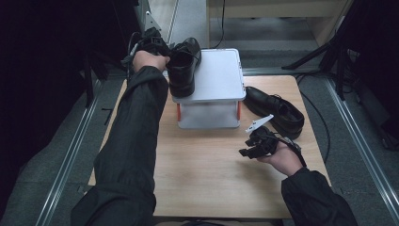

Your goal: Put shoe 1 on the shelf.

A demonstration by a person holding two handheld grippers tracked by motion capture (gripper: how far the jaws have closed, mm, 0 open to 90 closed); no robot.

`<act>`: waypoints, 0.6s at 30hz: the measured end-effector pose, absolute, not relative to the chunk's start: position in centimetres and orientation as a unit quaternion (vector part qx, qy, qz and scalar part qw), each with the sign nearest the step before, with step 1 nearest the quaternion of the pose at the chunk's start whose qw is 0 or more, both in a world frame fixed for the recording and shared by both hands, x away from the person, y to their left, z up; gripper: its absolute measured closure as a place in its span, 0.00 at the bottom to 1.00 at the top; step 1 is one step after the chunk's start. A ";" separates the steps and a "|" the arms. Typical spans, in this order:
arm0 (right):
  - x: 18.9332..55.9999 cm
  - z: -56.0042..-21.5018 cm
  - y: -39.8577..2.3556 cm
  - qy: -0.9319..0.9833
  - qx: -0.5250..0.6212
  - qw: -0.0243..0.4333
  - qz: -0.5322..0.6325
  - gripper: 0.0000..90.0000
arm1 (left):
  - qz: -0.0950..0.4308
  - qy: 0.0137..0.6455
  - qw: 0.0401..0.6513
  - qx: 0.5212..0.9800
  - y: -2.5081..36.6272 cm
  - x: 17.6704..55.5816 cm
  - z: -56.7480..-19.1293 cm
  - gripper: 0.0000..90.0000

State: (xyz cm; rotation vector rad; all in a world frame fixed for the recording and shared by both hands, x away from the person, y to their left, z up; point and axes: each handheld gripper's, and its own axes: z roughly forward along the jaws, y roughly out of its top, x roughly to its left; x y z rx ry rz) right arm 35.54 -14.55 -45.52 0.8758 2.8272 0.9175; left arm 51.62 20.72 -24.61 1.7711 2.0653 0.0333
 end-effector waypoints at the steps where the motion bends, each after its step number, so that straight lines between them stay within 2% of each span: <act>1: 35.5 -45.5 -14.7 0.912 0.285 0.021 0.295 0.57 | 0.016 0.744 0.208 0.634 20.4 51.8 -24.8 0.93; 18: 35.5 -45.6 -14.7 0.913 0.284 0.023 0.291 0.57 | 0.018 0.736 0.203 0.645 18.6 51.9 -25.6 0.91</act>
